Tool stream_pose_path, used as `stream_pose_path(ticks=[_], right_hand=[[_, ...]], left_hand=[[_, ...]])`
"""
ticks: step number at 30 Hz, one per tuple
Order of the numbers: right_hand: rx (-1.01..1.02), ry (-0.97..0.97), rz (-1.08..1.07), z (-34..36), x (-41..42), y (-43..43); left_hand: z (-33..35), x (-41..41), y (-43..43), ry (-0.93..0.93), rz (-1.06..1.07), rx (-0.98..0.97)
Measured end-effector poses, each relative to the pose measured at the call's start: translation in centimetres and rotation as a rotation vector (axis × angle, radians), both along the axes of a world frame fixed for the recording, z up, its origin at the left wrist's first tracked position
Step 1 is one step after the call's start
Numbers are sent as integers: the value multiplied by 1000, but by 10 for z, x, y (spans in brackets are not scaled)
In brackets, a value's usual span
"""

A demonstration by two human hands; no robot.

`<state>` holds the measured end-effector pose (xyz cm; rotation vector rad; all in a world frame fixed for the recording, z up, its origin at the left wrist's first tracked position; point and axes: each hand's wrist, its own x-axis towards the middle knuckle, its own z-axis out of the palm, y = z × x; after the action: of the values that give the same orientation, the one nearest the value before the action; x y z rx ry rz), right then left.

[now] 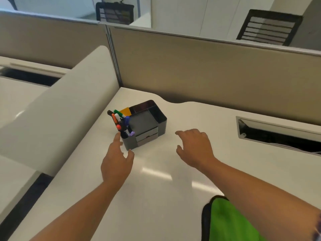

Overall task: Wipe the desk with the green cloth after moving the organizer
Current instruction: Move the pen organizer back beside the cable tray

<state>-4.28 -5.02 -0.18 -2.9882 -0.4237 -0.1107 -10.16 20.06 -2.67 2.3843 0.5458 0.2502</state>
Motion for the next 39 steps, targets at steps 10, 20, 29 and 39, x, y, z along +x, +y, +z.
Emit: stream_pose_path(ticks=[10,20,29,39], right_hand=[[-6,71,78,-28,103,49],[-80,-91,134,-25,112,20],[-46,-194,-112,-19,93,-105],[-107,-231,-317,-33,80,-216]], left_hand=[[-11,50,27,97,-88,266],[-9,67,27,26,-304,379],[-3,137,-84,-86,-488,386],[-13,174,-201,-24,-641,338]])
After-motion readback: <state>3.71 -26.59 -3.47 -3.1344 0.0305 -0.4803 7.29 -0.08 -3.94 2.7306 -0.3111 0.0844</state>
